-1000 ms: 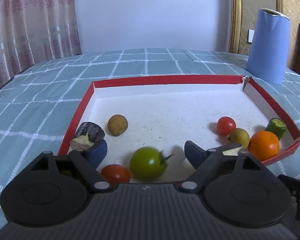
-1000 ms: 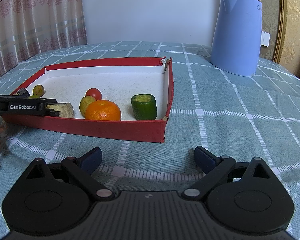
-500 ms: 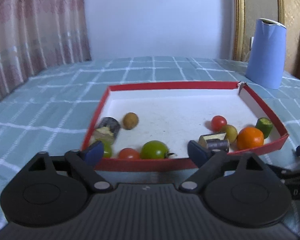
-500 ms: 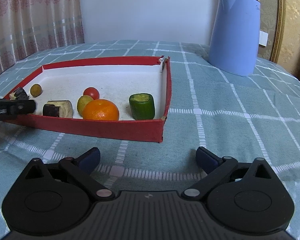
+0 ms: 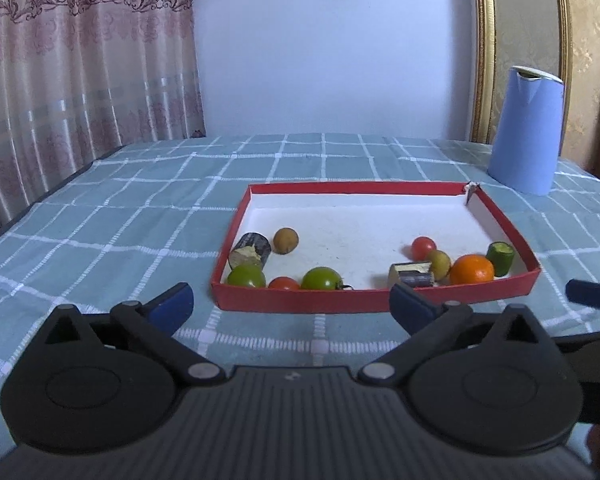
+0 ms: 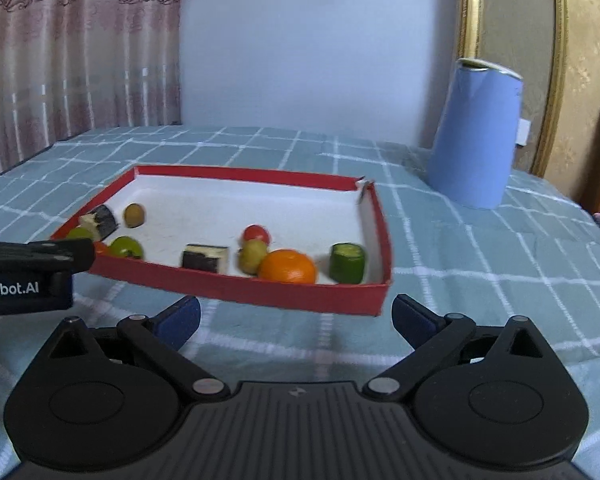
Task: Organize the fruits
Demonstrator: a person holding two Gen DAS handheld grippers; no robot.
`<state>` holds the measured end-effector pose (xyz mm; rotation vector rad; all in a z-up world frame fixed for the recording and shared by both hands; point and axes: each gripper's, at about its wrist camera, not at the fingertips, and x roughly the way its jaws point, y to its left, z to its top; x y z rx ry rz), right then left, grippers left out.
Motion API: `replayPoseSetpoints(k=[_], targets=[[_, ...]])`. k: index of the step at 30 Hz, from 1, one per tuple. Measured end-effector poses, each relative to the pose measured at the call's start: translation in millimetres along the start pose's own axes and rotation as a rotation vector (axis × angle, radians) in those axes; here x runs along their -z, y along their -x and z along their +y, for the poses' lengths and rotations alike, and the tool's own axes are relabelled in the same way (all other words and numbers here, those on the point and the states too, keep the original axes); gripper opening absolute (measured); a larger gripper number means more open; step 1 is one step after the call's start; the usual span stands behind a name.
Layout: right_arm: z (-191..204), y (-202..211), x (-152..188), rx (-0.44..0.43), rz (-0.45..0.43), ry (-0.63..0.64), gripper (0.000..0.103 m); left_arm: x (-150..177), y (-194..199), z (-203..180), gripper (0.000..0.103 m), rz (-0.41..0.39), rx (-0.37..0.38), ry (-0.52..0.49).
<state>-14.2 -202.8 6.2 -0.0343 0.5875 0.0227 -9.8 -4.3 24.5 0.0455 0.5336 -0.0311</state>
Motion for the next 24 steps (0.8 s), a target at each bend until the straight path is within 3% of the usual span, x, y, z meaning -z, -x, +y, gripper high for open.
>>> replayPoseSetpoints(k=[24], targets=[[-8.4,-6.7,2.3,0.031,0.03,-0.075,0.103,0.4,1.7,-8.2,0.103,0.026,0.026,-0.016]])
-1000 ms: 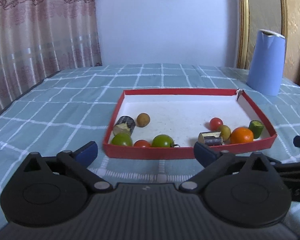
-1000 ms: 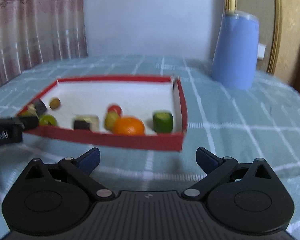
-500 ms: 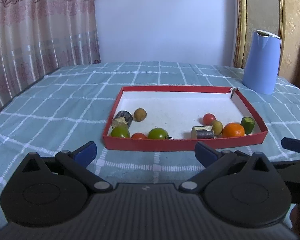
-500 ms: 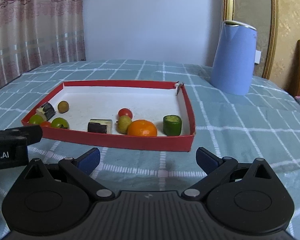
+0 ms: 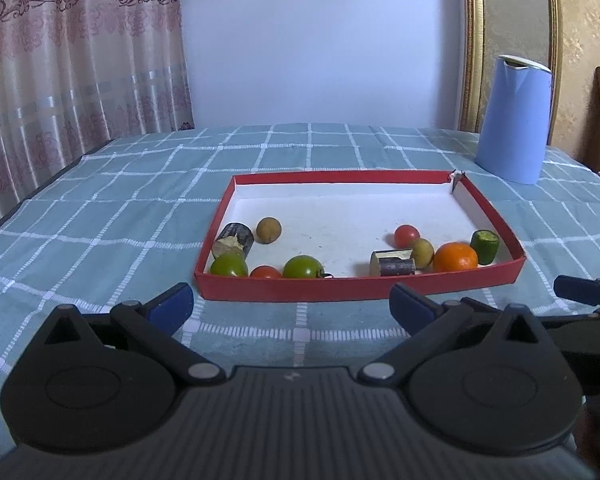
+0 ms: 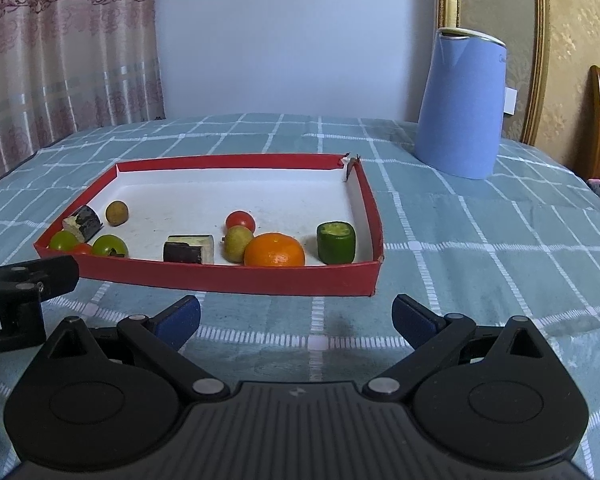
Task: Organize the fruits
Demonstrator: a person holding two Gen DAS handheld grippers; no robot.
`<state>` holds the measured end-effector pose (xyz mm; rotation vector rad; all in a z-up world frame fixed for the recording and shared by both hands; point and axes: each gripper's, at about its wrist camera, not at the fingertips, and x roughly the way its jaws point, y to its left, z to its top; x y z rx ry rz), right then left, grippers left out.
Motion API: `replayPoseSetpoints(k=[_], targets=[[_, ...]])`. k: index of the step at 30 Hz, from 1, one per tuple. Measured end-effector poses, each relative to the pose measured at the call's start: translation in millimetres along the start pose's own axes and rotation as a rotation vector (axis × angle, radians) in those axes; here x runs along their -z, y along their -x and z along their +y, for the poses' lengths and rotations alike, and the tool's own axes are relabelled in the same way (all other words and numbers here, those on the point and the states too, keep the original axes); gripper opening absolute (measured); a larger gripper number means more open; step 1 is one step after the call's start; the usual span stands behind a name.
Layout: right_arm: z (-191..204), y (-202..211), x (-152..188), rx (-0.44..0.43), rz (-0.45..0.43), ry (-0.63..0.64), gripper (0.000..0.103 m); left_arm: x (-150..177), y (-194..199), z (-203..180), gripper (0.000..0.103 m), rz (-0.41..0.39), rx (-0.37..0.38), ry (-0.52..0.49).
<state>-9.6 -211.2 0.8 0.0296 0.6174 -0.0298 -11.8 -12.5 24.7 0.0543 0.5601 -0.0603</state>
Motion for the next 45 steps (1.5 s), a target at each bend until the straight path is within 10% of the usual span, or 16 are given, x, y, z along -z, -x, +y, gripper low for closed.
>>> replayPoseSetpoints(k=[45], targets=[[-7.5,-9.3,0.0,0.028,0.019,-0.031,0.103,1.5,-6.7,-1.5,0.103,0.003,-0.006,-0.03]])
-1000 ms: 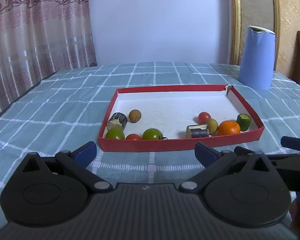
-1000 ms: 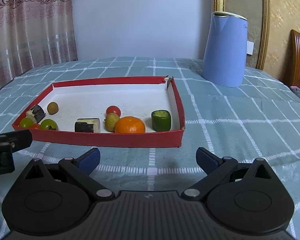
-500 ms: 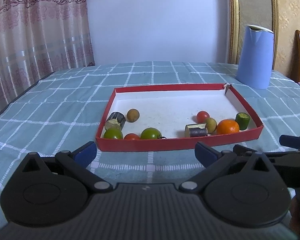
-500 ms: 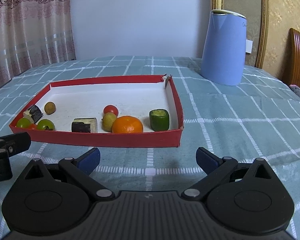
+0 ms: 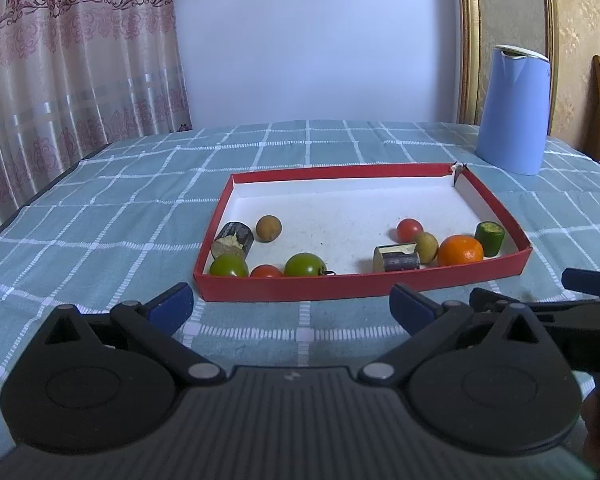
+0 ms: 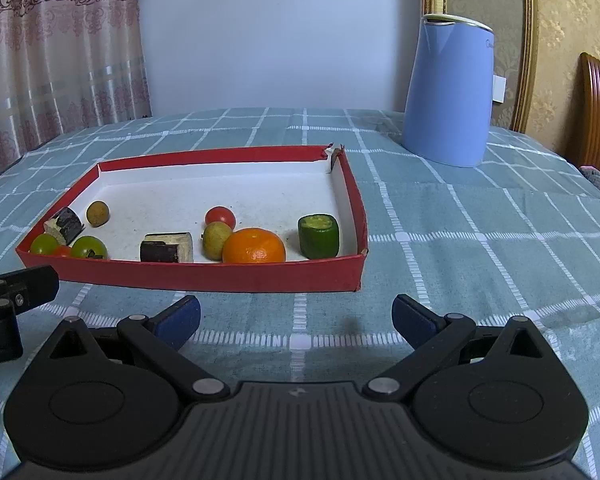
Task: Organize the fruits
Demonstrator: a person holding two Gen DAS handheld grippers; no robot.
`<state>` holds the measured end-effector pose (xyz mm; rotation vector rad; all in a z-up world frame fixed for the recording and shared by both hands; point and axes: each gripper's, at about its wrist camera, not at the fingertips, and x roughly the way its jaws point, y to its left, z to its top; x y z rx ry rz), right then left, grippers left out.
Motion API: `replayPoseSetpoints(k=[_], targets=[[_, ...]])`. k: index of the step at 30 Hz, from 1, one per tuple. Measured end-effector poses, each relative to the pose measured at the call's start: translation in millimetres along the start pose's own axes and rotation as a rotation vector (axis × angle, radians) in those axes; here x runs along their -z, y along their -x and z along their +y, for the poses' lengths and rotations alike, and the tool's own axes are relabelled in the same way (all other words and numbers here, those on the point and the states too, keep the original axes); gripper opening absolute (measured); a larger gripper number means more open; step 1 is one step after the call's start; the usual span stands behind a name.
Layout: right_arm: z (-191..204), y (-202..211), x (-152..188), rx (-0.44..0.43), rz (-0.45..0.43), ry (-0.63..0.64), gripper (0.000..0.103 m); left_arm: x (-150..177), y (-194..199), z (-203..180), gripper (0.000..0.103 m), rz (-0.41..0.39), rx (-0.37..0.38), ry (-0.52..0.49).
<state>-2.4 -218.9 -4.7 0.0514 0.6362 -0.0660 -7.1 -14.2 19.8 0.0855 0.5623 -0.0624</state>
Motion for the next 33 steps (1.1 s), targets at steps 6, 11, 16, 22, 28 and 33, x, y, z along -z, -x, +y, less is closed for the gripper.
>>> replayPoseSetpoints(k=[6,11,16,22,28,33], targets=[[-0.1,-1.6,0.3,0.001,0.004,-0.004,0.103,0.1,-1.0,0.2,0.103,0.002,0.001,0.0],[0.3,-2.7,1.3,0.0,0.009,-0.002,0.103,0.4,-2.4,0.3,0.103,0.004,0.0,-0.002],[0.3,-3.4,3.3,-0.004,0.016,-0.004,0.103,0.7,-3.7,1.8,0.103,0.009,0.005,0.005],[0.3,-4.4,3.3,-0.002,0.016,-0.005,0.103,1.1,-4.9,1.2,0.103,0.014,0.006,0.004],[2.0,-5.9,3.5,0.002,0.016,0.0,0.103,2.3,-6.8,0.9,0.103,0.017,0.019,-0.003],[3.4,-7.6,4.2,0.003,0.019,0.003,0.103,5.5,-6.5,0.5,0.103,0.005,0.021,-0.012]])
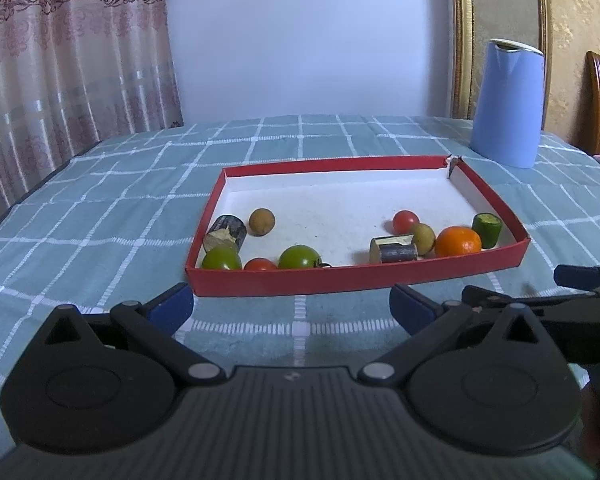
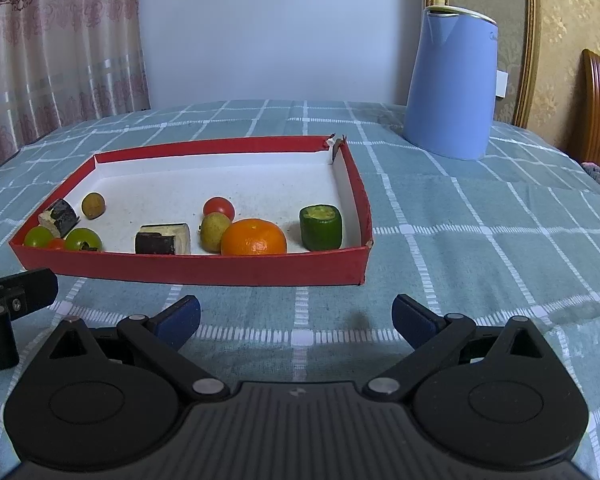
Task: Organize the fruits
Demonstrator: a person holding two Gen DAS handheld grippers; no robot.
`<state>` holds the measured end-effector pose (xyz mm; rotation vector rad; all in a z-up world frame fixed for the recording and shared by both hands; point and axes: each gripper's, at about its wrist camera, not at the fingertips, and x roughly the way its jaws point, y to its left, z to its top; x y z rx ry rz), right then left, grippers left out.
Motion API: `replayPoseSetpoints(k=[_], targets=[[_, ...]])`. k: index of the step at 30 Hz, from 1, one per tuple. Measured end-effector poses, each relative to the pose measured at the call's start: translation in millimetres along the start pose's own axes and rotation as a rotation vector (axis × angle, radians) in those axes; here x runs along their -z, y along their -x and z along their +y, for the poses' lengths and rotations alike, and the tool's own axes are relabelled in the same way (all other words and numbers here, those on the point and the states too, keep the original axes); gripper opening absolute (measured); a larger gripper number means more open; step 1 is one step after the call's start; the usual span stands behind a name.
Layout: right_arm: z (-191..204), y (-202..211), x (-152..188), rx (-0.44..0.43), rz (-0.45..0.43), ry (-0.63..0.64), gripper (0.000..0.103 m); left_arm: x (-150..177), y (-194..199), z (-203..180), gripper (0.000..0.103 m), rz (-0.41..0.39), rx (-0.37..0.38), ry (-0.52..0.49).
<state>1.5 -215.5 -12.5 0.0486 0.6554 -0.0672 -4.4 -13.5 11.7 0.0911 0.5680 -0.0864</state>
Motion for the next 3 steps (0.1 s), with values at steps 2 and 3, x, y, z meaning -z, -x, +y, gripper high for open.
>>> replayPoseSetpoints(k=[2,3], targets=[[-0.3,-1.6,0.2,-0.001,0.005,-0.001,0.103,0.1,-0.9,-0.2,0.103,0.001,-0.005,0.002],[-0.1,-2.1,0.5,-0.002,0.008,-0.002,0.103,0.1,-1.4,-0.1,0.103,0.005,-0.004,0.003]])
